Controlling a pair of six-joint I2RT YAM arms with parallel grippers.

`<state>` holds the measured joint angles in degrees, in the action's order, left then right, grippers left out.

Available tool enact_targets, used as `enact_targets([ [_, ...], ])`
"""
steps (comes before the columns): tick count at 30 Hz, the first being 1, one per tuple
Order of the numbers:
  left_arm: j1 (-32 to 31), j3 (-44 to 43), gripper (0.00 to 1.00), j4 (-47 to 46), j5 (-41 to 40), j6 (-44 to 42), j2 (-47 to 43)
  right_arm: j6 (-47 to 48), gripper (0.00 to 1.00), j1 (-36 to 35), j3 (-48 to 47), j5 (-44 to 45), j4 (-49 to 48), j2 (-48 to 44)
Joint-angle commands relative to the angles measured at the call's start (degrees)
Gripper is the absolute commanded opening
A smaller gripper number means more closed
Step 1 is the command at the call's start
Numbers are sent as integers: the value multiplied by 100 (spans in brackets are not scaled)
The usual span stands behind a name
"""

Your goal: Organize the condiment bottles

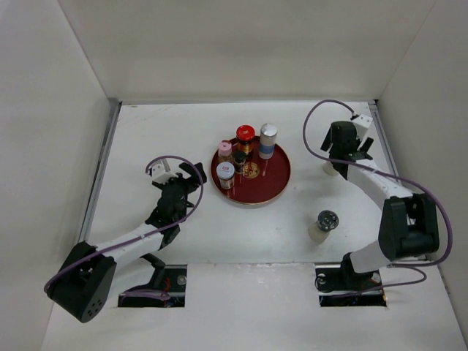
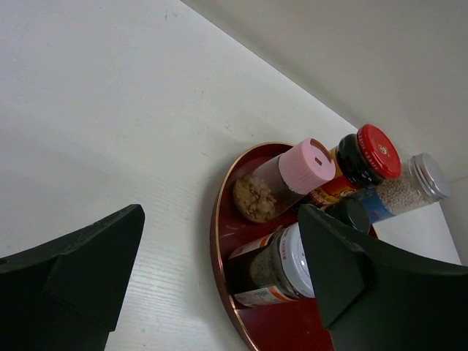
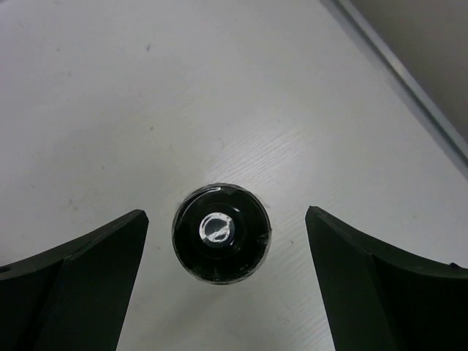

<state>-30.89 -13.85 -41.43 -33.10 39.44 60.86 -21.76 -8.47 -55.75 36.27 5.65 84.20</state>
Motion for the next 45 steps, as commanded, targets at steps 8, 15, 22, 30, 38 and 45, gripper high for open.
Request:
enact_targets([
  [8, -44, -74, 86, -331, 49, 55, 84, -241, 74, 122, 72, -595, -407, 474],
  [15, -35, -48, 86, -339, 58, 55, 14, -67, 49, -254, 82, -60, -451, -148],
  [22, -26, -57, 86, -339, 58, 55, 49, 102, 50, -1678, -147, -207, -407, -748],
  [30, 9, -30, 86, -331, 58, 55, -4, -268, 51, -2944, -656, -629, -705, 103],
  [38, 18, -39, 86, -339, 58, 55, 14, -30, 55, -3262, -1316, -709, -987, 1150],
  [45, 9, -39, 86, -331, 58, 55, 31, -39, 86, -3385, -1246, -665, -925, 1056],
])
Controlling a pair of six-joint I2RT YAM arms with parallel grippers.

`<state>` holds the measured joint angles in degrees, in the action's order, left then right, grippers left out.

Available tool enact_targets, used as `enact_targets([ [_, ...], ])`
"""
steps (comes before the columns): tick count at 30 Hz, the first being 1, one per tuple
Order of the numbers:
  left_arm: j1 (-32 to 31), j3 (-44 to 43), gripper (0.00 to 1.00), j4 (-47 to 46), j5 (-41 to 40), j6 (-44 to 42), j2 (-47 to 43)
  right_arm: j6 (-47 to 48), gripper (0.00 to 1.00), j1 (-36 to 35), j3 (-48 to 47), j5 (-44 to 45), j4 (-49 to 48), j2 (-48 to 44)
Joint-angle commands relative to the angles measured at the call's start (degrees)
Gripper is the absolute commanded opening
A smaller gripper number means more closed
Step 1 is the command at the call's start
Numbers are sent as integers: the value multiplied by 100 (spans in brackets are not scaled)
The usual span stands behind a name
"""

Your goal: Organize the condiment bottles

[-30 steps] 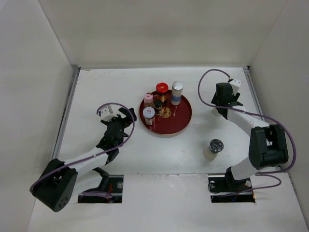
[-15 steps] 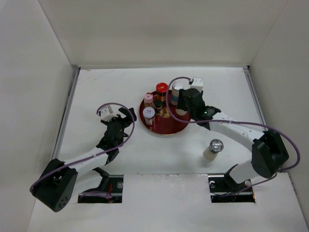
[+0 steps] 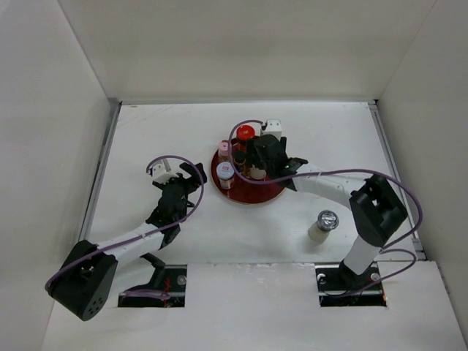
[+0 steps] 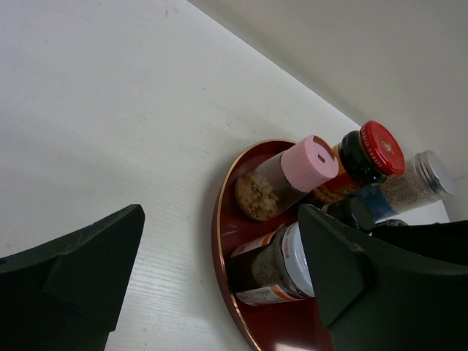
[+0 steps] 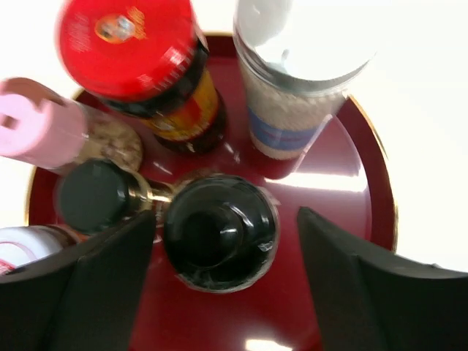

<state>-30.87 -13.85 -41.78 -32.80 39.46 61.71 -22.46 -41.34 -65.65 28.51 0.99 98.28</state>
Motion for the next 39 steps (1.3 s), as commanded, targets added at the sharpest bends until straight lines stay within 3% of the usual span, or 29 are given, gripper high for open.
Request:
enact_targets([
  [1, 7, -39, 86, -296, 28, 53, -54, 48, 89, -106, -186, 119, -434, -553],
  [4, 7, -39, 86, -287, 28, 53, -72, 163, 94, -115, 147, 233, -215, -1457],
  [8, -2, -57, 86, -252, 28, 53, -72, 23, 93, -89, 972, 925, 539, -2994],
  [13, 7, -39, 87, -225, 28, 53, -238, -1494, 98, -80, 1625, 2456, 3436, -4667],
  [17, 16, -30, 87, -217, 28, 53, -291, -3216, 100, -158, 1433, 2212, 5819, -4801],
  [21, 24, -22, 87, -164, 28, 53, -362, -4107, 100, -641, 1318, 1878, 6956, -4660],
  [28, 33, -13, 87, -164, 28, 53, -397, -4654, 100, -1012, 1624, 1254, 7486, -4677],
  [36, 33, -13, 87, -164, 28, 53, -379, -4645, 95, -1020, 1906, 990, 6942, -4616],
  [39, 33, -4, 87, -155, -7, 53, -397, -4417, 87, -1020, 1950, 955, 6406, -4564],
])
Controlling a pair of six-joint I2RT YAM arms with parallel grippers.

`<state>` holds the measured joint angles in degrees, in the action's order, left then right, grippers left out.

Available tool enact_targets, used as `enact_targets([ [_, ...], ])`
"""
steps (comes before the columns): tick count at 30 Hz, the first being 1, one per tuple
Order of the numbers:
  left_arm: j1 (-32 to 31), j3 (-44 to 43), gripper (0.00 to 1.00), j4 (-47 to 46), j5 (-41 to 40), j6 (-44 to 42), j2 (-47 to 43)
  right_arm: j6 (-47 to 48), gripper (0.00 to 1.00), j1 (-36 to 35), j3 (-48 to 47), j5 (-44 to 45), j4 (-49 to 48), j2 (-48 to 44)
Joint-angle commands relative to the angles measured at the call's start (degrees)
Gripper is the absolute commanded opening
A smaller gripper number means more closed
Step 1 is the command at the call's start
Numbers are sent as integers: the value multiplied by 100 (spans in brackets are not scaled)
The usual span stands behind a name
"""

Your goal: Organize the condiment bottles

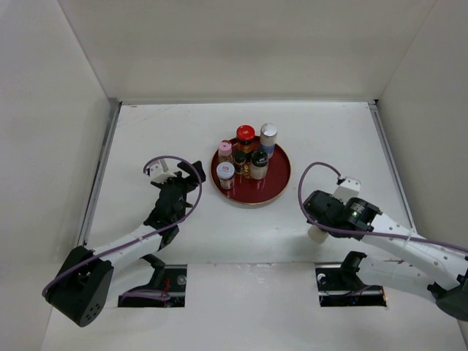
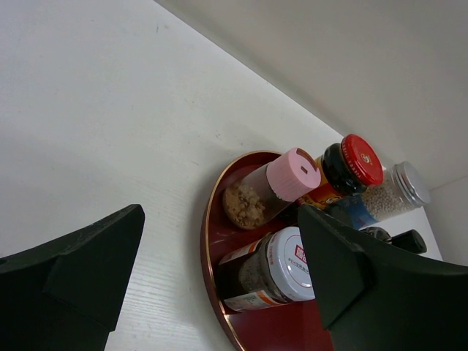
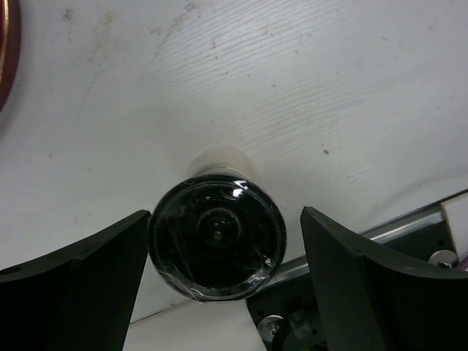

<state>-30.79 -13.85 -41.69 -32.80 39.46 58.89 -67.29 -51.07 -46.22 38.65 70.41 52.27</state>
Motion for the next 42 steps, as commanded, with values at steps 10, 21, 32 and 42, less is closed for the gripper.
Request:
enact_targets([
  [10, 60, -13, 88, -85, -43, 62, -168, 795, 45, 216, -316, 238, -1425, 64],
  [21, 191, -206, 100, 222, -69, 53, 96, 3518, 45, 760, -1724, 74, -4418, 1363],
  [32, 253, -206, 100, 311, -8, 220, 140, 4478, 46, 1560, -2286, -859, -6504, 3121],
  [42, 464, -575, 100, 968, 1, 492, 640, 4391, 48, 1719, -2146, -921, -6944, 3896],
])
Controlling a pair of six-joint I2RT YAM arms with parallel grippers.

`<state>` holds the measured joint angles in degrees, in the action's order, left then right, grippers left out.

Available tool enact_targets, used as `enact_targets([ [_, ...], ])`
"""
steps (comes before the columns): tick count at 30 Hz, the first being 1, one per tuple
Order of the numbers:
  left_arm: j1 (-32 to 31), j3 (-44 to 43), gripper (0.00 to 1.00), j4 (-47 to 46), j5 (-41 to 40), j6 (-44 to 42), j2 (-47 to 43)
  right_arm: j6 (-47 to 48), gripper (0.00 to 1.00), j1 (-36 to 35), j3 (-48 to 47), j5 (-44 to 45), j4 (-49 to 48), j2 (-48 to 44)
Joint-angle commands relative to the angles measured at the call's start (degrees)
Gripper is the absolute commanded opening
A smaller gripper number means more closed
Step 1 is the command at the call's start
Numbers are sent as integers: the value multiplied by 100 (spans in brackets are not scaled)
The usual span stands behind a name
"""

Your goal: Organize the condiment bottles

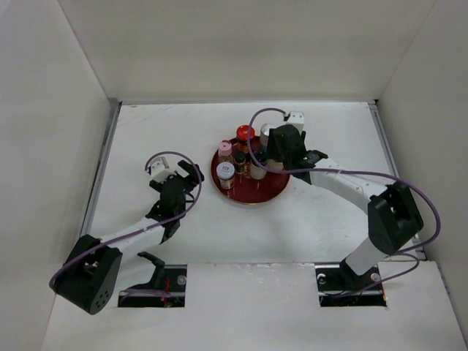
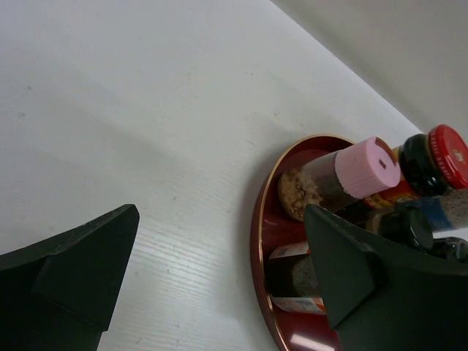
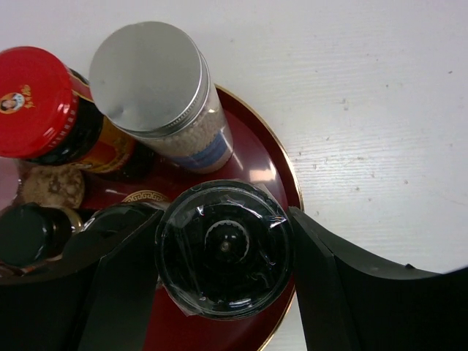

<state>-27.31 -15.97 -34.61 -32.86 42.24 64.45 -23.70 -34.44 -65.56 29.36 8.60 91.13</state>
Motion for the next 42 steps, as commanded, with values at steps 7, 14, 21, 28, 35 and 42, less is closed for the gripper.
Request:
enact_targets([
  [7, 222, -557, 100, 727, 69, 408, 209, 15, 51, 73, -97, 60, -904, 159],
  [14, 397, -872, 100, 1201, 324, 461, 445, 50, 69, 117, -27, 228, -834, 212],
  [21, 521, -1093, 100, 1484, 500, 522, 736, 15, 84, 170, 175, 70, -886, 37],
  [28, 495, -1163, 100, 1782, 421, 514, 236, 41, 93, 205, 289, -10, -851, -858],
  [35, 135, -1523, 100, 2476, 377, 461, -221, -441, 94, 758, 1569, -10, -1595, -2475],
  [42, -243, -1848, 100, 3083, 192, 163, -617, -1408, 44, 1592, 3417, 157, -2891, -3637],
])
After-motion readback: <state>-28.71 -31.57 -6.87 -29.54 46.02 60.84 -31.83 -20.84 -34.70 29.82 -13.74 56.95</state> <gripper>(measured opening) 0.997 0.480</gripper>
